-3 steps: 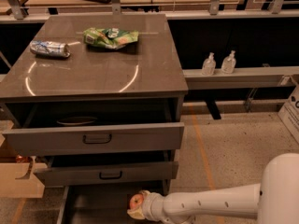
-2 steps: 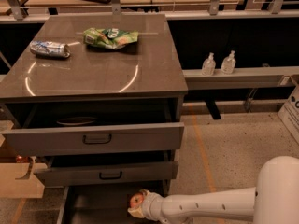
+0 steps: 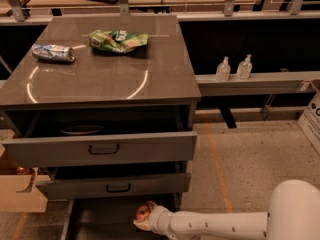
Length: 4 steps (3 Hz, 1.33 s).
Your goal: Place apple into bottom drawer
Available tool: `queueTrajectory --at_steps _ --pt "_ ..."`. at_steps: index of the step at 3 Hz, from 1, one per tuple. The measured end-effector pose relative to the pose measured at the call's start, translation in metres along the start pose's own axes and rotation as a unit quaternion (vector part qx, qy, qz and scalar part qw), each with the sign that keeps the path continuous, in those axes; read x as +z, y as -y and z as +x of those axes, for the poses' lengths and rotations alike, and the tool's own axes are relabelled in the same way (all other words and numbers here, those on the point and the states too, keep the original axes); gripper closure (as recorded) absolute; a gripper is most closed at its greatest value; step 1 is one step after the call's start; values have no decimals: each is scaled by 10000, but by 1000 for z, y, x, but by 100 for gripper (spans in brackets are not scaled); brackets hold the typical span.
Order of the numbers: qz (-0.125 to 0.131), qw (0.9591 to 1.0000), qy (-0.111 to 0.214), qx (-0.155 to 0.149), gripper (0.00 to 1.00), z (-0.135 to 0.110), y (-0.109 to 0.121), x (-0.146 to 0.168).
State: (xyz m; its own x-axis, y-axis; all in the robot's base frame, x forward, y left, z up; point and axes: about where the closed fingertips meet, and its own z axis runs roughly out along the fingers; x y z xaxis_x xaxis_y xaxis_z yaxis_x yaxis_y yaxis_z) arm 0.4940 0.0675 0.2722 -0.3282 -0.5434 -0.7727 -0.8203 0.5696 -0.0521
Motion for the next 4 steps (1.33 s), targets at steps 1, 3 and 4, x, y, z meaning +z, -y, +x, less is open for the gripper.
queueTrajectory --at_steps 1,3,4 --pt "20 10000 58 -1 57 5 2 14" --pt "-115 9999 90 28 10 9 2 36" --pt "-193 9997 95 85 0 11 2 40"
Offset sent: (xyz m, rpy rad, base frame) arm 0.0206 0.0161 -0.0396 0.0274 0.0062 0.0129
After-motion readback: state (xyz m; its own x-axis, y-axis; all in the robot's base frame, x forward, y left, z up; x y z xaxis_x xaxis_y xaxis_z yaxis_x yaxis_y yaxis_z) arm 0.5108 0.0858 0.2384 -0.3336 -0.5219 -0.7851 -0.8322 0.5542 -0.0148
